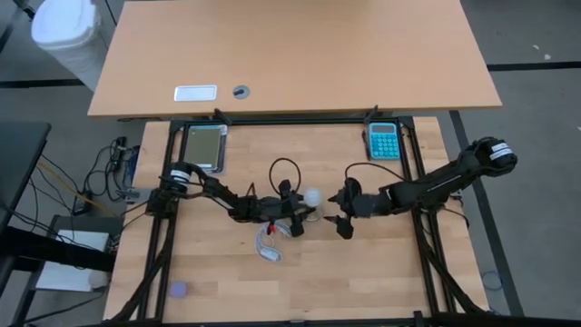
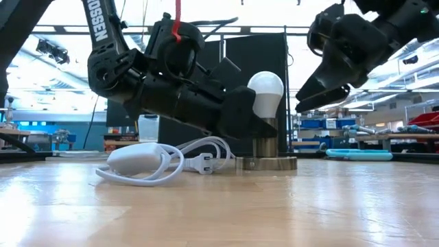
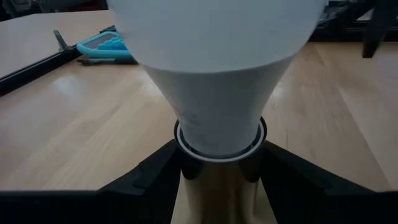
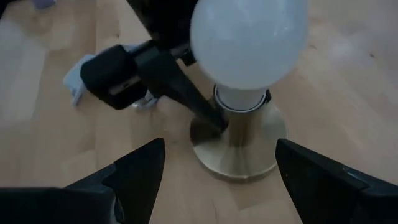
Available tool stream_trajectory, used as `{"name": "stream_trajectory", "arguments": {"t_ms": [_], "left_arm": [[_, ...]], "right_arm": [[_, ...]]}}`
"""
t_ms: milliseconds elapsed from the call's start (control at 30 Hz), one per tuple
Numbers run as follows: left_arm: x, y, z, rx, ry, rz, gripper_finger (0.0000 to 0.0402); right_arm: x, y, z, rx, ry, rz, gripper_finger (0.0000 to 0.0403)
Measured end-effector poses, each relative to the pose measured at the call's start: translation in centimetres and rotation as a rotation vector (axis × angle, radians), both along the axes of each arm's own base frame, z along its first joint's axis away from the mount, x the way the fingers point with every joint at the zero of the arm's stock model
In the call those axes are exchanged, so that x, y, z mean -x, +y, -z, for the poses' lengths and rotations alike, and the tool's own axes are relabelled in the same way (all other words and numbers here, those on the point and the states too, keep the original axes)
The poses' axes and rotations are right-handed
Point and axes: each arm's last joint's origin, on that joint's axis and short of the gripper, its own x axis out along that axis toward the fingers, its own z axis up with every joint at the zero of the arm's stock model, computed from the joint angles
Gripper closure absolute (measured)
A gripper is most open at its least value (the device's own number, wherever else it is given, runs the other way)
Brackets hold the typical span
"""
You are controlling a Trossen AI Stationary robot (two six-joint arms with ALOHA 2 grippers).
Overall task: Screw lightbulb
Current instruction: Remove the white lightbulb from the silver lamp
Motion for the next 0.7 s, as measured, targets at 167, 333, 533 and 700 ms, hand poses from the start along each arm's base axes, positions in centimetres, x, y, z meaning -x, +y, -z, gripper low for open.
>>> {"name": "stream_trajectory", "arguments": {"t_ms": [167, 333, 533, 700], "left_arm": [[0.0, 0.0, 0.0, 0.018, -0.005, -0.005, 0.0191], [0.0, 0.0, 0.0, 0.021, -0.010, -0.006, 0.0191], [0.1, 0.1, 0.0, 0.018, -0.012, -0.023, 0.0191], [0.1, 0.1, 0.0, 0.018, -0.011, -0.025, 0.0191]], "right_arm": [[0.7, 0.4, 0.9, 0.012, -0.042, 0.090, 0.0095], [0.9, 0.2, 1.3, -0.034, -0.150, 0.142, 0.0095], [0.5, 0.9, 1.8, 0.035, -0.189, 0.186, 0.0095], [-1.3, 1.4, 4.1, 0.115, -0.208, 0.167, 0.0095]]}}
